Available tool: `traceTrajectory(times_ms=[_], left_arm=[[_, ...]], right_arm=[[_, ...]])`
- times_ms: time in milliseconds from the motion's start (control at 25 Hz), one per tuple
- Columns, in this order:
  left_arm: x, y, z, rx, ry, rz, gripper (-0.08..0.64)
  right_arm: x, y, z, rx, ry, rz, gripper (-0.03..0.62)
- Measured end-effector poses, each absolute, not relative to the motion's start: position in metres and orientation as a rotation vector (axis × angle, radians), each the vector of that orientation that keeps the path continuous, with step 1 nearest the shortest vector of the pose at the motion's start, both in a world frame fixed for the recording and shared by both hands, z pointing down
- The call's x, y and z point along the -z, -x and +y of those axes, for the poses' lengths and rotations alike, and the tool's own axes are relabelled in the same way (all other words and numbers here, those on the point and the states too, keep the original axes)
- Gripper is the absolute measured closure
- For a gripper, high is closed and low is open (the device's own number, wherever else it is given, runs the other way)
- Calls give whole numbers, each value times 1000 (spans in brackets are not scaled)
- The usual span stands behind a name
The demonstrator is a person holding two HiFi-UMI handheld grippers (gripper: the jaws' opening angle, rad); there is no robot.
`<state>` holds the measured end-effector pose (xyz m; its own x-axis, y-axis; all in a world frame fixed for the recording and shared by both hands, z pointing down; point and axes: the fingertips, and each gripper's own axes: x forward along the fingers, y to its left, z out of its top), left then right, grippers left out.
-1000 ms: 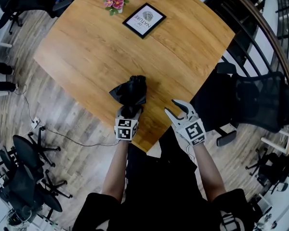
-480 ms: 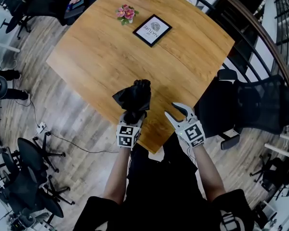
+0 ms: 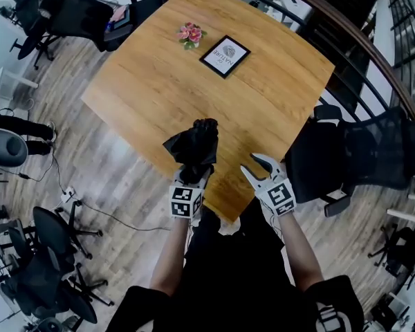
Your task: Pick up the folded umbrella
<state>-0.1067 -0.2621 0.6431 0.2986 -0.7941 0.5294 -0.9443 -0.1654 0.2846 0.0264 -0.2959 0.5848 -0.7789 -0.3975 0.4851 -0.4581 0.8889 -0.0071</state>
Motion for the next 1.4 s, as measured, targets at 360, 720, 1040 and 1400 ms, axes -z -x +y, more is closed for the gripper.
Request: traceTrajectory(times_ms=[360, 720, 1040, 1400], left_arm=[[-623, 120, -248, -335, -2041, -1581, 299], [-607, 126, -239, -316, -2062, -1611, 299], [-591, 131, -232, -307, -2091, -1633, 299], [-576, 135, -229, -296, -2112, -1651, 299]], right_arm=[[-583, -29, -285, -155, -671, -2580, 423], [-576, -25, -283, -126, -701, -2581, 428], [-567, -22, -278, -108, -709, -2580, 434], [-568, -24, -279, -101, -728, -2580, 446]])
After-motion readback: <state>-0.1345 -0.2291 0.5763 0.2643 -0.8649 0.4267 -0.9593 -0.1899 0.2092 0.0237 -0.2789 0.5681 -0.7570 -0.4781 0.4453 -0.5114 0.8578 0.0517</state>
